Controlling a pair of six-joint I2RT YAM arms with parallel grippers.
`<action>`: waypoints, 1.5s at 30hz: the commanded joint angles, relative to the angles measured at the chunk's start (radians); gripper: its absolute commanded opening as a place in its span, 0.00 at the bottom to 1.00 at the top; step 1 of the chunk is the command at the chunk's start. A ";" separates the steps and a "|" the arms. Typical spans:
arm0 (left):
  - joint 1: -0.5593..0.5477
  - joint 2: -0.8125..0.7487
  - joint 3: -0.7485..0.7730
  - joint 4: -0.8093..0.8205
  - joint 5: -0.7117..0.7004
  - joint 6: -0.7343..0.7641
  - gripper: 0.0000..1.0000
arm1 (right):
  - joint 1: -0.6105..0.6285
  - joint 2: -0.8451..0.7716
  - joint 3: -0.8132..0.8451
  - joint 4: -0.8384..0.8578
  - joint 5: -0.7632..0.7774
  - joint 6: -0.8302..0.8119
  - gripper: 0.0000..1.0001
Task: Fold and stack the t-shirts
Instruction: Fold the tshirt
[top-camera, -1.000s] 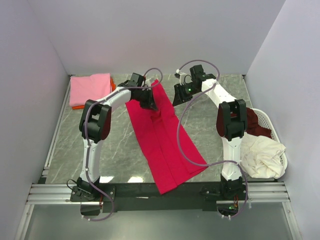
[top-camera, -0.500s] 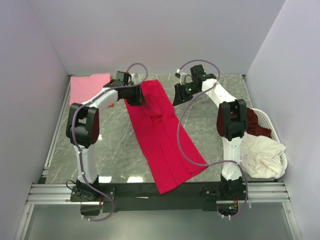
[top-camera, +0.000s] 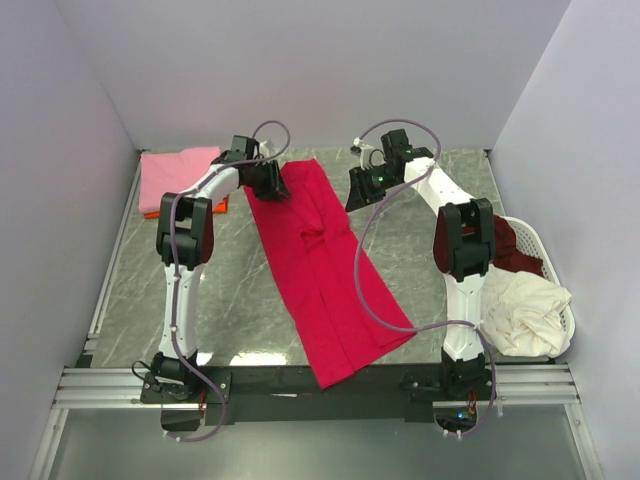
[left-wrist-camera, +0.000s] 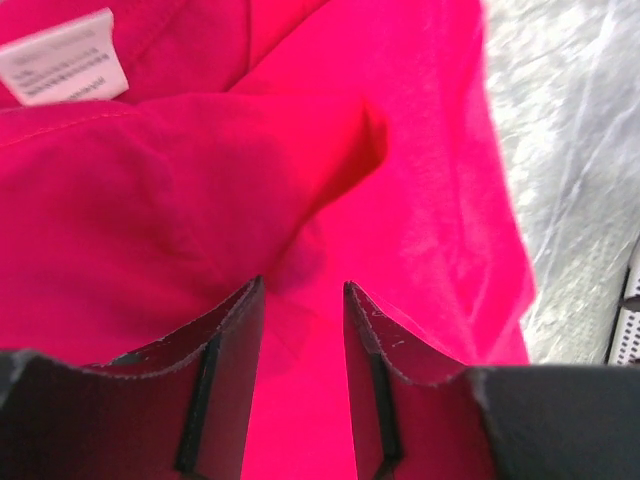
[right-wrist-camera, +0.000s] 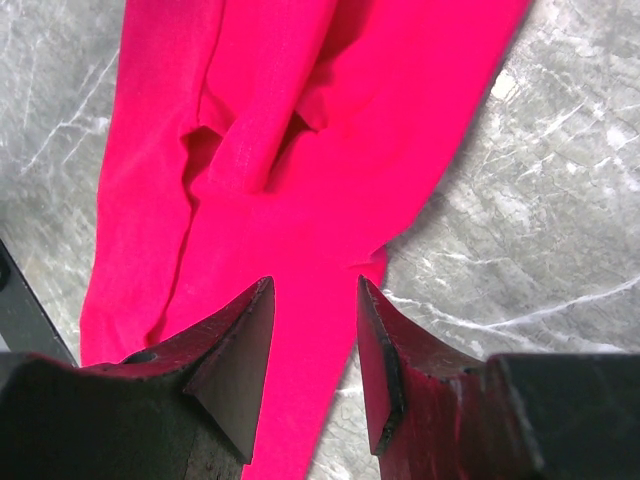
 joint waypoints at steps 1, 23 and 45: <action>0.000 0.015 0.066 -0.021 0.053 0.036 0.42 | -0.016 -0.062 0.000 0.006 -0.024 -0.009 0.46; -0.015 0.088 0.100 -0.059 0.004 0.065 0.31 | -0.032 -0.061 -0.004 0.006 -0.041 -0.006 0.46; -0.025 0.025 0.166 -0.026 0.028 0.021 0.00 | -0.055 -0.064 -0.011 0.005 -0.064 -0.005 0.46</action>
